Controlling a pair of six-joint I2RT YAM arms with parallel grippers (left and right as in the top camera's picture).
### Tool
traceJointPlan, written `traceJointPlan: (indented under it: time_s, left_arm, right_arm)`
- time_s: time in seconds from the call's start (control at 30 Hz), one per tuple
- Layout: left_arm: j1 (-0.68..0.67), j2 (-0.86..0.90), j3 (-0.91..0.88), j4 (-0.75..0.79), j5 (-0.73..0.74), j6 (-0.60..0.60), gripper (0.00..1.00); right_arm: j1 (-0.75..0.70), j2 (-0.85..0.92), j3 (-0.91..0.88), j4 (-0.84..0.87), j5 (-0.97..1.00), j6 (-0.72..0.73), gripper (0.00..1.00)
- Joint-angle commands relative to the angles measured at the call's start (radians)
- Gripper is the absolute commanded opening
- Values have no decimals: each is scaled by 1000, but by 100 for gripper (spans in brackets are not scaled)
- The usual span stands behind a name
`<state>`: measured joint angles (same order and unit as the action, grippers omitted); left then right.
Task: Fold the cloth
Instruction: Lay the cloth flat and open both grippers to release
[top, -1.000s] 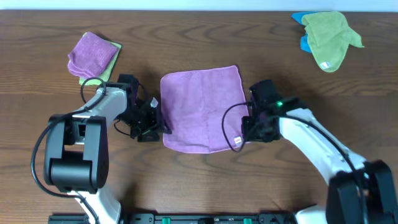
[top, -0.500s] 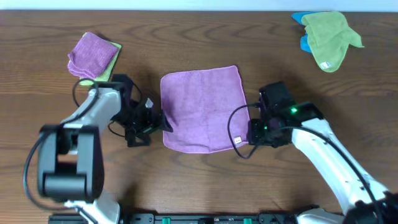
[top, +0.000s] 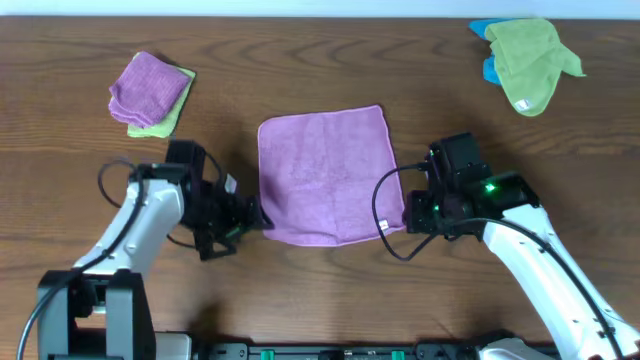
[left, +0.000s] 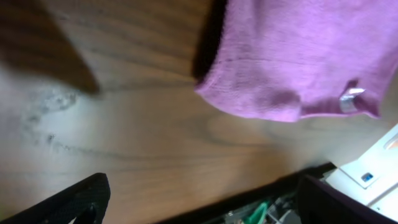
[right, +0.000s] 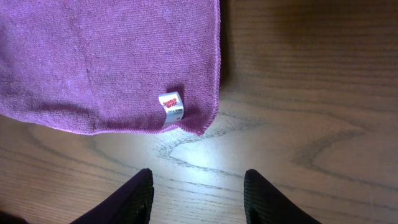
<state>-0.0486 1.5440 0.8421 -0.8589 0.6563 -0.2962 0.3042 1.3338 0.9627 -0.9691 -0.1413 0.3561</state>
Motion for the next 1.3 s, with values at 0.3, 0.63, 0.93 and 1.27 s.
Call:
traceJointPlan:
  time_s: [0.3, 0.63, 0.93, 1.27]
  left_arm:
    - [2, -24, -223, 410, 51, -184, 95]
    - [2, -24, -237, 620, 45, -246, 95]
    - [-74, 1, -237, 753, 42, -326, 95]
    - [-178, 6, -237, 766, 16, -388, 95]
  right_arm:
    - [-6, -16, -10, 13, 2, -13, 44]
    - [-6, -16, -10, 16, 2, -13, 43]
    - [-6, -16, -10, 26, 2, -13, 43]
    - [-6, -16, -10, 34, 3, -13, 42]
